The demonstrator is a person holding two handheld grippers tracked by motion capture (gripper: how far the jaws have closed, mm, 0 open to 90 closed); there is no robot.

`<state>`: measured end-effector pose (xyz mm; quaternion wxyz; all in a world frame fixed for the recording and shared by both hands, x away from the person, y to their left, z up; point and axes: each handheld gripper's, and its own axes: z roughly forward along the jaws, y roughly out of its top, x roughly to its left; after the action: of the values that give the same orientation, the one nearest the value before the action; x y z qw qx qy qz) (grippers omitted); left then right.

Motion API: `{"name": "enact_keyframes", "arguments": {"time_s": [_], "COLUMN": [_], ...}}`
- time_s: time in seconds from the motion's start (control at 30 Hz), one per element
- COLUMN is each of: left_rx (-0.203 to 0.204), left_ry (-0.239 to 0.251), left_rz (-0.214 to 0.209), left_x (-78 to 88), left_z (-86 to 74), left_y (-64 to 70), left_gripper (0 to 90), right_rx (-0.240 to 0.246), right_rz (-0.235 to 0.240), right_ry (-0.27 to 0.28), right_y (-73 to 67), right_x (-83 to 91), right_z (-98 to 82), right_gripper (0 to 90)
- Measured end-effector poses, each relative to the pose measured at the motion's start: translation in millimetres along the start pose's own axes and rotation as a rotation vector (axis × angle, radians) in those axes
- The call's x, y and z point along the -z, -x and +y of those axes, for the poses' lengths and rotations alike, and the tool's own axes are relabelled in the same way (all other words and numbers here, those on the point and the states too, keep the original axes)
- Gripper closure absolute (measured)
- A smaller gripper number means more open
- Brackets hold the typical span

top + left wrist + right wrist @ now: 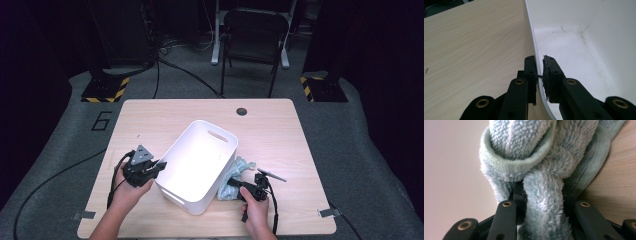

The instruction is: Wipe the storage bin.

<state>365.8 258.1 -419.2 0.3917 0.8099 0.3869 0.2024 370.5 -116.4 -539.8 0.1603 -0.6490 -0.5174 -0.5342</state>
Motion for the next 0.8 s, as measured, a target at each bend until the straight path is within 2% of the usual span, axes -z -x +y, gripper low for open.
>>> {"name": "enact_keyframes", "arguments": {"time_s": [0.13,0.17,0.27,0.3,0.4,0.43,0.47,0.63,0.7,0.8], "left_rx": [-0.002,-0.004,-0.01,-0.012,-0.012,-0.012,-0.012,-0.002,0.008,0.006], "left_ry": [-0.002,-0.002,-0.005,-0.006,-0.006,-0.006,-0.006,-0.001,0.008,0.008], "left_rz": [0.005,0.006,0.011,0.012,0.012,0.012,0.011,0.01,0.008,0.009], "left_x": [-0.1,-0.1,-0.2,-0.1,-0.1,-0.2,-0.1,-0.4,-0.8,-0.7], "left_z": [0.2,0.3,0.7,0.7,0.7,0.7,0.6,0.6,0.1,0.1], "left_y": [0.4,0.5,1.0,0.8,0.3,0.2,0.2,1.0,0.8,1.0], "left_gripper": [81.2,81.2,81.2,81.2,81.4,81.5,81.5,81.3,81.2,81.4], "right_rx": [0.0,-0.014,0.018,0.023,0.012,0.051,0.043,0.08,0.1,0.115], "right_rz": [-0.015,-0.009,0.0,0.023,0.045,0.07,0.072,0.155,0.172,0.162], "right_ry": [0.0,-0.001,0.009,0.018,0.022,0.041,0.036,0.091,0.102,0.109], "right_y": [-3.4,-6.7,-11.3,-14.5,-24.6,-27.0,-30.8,-53.2,-61.2,-63.7], "right_x": [0.8,1.7,4.8,6.4,11.8,13.7,16.0,28.9,32.3,32.7], "right_z": [0.5,1.1,4.1,5.4,7.0,8.1,8.7,14.1,14.3,12.6], "right_gripper": [68.2,68.3,68.4,68.4,68.3,68.2,68.1,67.2,67.3,67.2]}}
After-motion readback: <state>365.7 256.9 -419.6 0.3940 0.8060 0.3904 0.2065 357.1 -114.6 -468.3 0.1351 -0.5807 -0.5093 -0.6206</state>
